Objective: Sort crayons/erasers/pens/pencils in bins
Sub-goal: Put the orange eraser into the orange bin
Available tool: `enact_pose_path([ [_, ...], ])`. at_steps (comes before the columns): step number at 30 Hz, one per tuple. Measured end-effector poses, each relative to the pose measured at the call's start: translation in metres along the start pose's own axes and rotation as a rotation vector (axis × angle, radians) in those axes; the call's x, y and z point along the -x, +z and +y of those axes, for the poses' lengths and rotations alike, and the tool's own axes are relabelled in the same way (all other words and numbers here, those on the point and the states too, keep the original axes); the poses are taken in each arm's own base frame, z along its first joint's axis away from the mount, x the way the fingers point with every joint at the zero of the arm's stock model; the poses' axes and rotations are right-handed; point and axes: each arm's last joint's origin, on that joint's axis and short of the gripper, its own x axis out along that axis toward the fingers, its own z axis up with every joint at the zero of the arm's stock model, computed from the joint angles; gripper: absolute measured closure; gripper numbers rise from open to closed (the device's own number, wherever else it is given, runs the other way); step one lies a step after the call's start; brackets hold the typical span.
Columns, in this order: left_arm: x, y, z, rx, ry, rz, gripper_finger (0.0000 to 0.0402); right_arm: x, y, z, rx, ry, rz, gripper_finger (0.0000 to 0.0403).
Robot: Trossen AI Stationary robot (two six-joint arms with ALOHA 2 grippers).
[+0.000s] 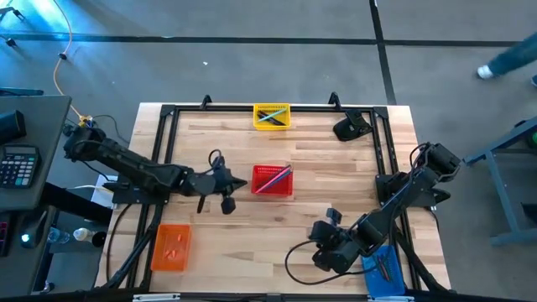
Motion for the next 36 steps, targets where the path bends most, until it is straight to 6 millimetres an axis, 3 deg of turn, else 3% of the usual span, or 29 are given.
enact_pose_path([
  [6, -0.001, -0.005, -0.018, -0.06, -0.087, -0.025, 0.0401, 0.002, -0.002, -0.002, -0.003, -0.001, 0.082, 0.0403],
  [13, -0.006, -0.003, -0.037, -0.112, -0.351, -0.09, 0.0401, 0.022, 0.011, 0.011, -0.019, 0.012, 0.123, 0.0403],
  [21, -0.018, -0.01, -0.058, -0.111, -0.508, -0.167, 0.0401, 0.026, -0.014, 0.022, -0.115, -0.004, 0.3, 0.0398],
  [29, -0.024, -0.021, -0.07, -0.124, -0.604, -0.242, 0.0402, 0.014, -0.041, 0.031, -0.223, -0.087, 0.408, 0.0311],
  [36, -0.005, -0.043, -0.038, -0.01, -0.63, -0.425, 0.0401, 0.002, -0.051, 0.035, -0.205, -0.125, 0.42, 0.023],
])
